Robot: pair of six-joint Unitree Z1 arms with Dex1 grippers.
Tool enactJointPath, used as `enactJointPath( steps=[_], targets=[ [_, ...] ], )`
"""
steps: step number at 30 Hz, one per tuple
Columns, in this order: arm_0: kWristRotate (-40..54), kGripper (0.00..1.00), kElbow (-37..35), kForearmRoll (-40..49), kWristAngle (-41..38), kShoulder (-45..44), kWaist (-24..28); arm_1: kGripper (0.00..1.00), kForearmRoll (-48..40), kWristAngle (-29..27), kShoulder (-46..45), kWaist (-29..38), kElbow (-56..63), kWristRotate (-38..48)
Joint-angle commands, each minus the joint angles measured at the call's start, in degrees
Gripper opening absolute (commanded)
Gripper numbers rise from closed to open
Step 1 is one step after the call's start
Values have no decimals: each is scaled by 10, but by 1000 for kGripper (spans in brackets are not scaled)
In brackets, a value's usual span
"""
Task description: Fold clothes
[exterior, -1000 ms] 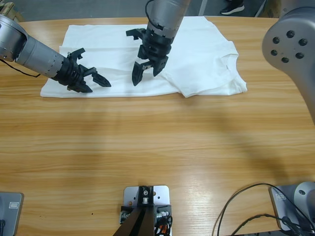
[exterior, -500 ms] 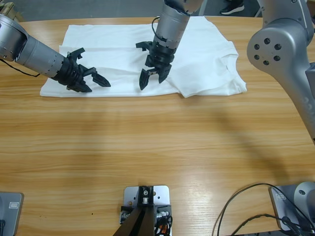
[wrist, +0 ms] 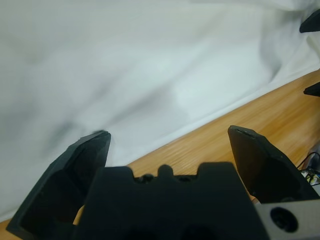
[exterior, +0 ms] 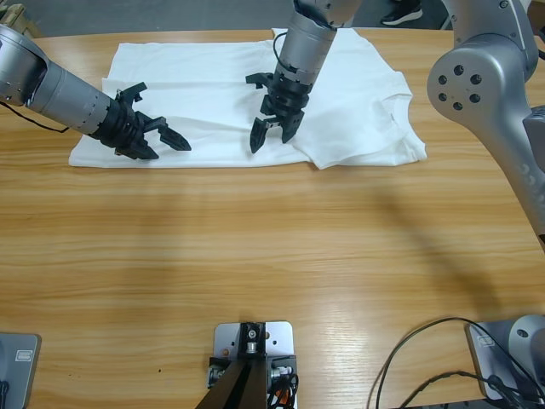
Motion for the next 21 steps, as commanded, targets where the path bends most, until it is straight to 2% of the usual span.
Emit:
enactJointPath(
  steps=[1,21],
  targets=[
    [3,968,19,16,25,61,2,945,126,-1,46,-3,-127,-5],
    [7,964,18,16,31,62,2,945,125,-79,30,-16,-215,-6]
  ],
)
